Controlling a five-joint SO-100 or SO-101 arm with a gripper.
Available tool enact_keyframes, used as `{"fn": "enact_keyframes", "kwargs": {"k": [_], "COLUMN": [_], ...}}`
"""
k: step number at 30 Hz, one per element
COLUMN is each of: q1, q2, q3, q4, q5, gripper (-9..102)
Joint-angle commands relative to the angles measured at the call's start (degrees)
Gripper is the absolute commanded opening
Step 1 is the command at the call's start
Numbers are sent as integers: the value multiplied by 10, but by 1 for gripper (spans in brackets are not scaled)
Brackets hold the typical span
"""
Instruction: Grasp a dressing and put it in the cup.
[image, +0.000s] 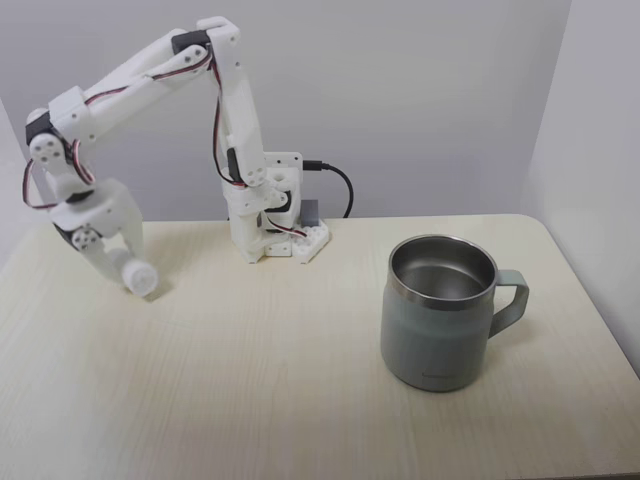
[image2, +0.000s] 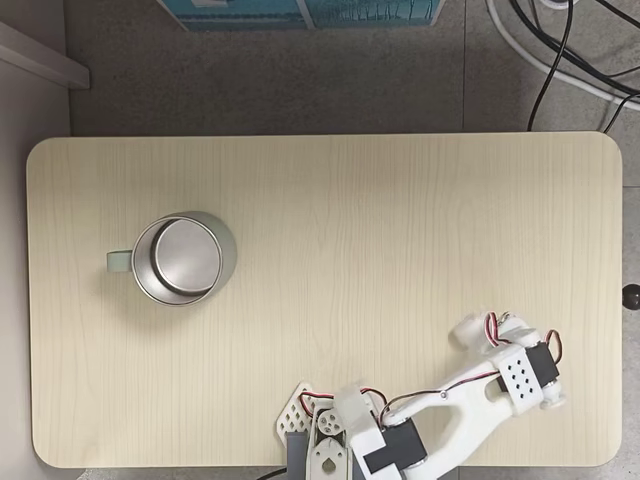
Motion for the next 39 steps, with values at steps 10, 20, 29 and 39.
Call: {"fn": "enact_keyframes", "kwargs": {"k": [10,20,29,39], "q1": [-69,-292,-693,-980], "q2": [-209,-362,-506,-508], "q3": [240,247,230,138], "q4": [253,252,169,38], "q5": [86,197,272,228], "gripper": [0,0,0,1]}}
